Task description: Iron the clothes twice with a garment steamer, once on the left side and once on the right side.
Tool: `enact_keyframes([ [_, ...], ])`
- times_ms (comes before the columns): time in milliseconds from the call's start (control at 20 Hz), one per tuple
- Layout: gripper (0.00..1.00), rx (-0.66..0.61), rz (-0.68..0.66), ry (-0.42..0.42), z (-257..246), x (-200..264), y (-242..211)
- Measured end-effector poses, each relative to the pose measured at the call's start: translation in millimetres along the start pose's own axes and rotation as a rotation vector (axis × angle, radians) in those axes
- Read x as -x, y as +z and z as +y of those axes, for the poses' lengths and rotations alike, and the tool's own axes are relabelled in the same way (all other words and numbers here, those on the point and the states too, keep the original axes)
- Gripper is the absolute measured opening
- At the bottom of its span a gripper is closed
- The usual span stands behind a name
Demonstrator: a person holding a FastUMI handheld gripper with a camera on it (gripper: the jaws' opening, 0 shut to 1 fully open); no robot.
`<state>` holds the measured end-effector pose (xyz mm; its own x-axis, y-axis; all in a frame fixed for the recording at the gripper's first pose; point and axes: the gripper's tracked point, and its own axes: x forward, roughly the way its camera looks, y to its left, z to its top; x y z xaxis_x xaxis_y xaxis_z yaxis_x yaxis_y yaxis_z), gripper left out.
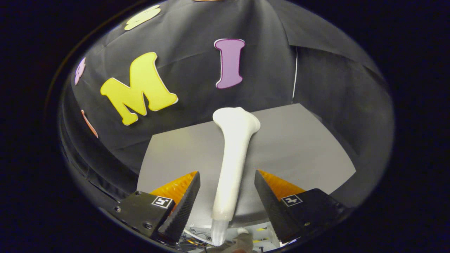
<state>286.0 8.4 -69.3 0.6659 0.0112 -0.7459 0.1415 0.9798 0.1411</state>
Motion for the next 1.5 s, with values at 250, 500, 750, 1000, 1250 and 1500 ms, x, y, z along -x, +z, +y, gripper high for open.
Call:
enact_keyframes([
  [250,0.87,0.004,0.064,-0.048,-8.7,-23.3,-8.2],
  [500,0.67,0.053,0.091,-0.072,-7.1,-35.7,-17.4],
  [750,0.46,-0.005,0.049,-0.053,-1.0,-35.4,-13.5],
  [1000,0.37,-0.033,-0.031,-0.037,2.1,-23.8,-7.6],
  [1250,0.35,-0.053,-0.113,-0.056,5.1,-3.7,0.0],
  [1500,0.35,-0.088,-0.174,-0.048,1.5,15.8,2.0],
])
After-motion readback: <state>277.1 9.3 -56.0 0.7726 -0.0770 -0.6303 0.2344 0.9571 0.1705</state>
